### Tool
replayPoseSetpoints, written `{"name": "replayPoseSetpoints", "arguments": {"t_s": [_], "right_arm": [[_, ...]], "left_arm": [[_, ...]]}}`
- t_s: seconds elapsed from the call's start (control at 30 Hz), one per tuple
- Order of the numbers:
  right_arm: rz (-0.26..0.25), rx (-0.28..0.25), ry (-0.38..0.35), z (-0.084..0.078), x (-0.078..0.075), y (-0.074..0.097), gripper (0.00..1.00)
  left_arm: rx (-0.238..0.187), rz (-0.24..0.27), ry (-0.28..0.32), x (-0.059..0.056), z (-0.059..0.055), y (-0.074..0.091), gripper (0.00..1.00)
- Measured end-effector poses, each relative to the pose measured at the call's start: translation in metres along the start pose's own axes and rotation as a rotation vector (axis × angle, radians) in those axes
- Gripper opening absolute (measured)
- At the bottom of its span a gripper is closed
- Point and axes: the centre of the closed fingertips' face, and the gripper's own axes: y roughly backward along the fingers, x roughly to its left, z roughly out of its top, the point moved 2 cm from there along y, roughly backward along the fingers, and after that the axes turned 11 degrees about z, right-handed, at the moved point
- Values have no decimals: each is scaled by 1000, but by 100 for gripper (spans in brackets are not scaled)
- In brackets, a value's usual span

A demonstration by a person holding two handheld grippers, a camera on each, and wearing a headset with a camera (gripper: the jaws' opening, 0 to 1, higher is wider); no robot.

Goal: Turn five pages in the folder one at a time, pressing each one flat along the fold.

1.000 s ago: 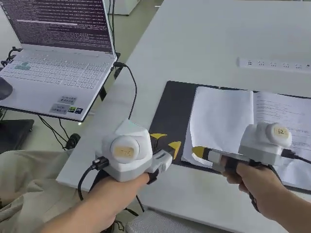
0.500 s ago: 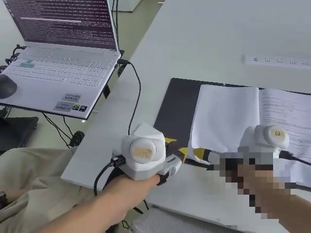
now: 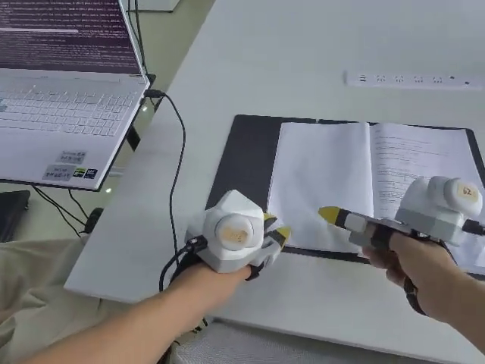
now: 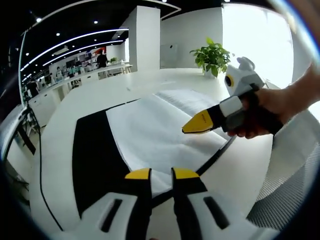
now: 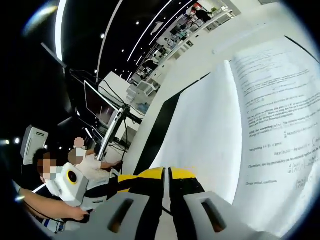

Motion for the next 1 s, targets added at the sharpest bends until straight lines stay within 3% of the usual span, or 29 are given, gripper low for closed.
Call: {"name": "replayPoseSetpoints", "arguments": {"t_s": [0.17, 0.3, 0.4, 0.67, 1.0], "right_arm": [[-31, -35, -12, 24, -19, 13, 0], [-42, -57, -21, 38, -20, 18, 0], [-53, -65, -30, 47, -25, 20, 0], [-81, -85, -103, 77, -58, 15, 0], [-74, -99, -227, 92, -84, 6, 0]], "left_arm": [[34, 33, -53, 1, -13, -12, 11], [56, 57, -49, 3, -21, -14, 11], [50, 65, -31, 3, -21, -13, 10], [51, 64, -21, 3, -22, -12, 9], [45, 65, -19, 4, -21, -13, 9]]}}
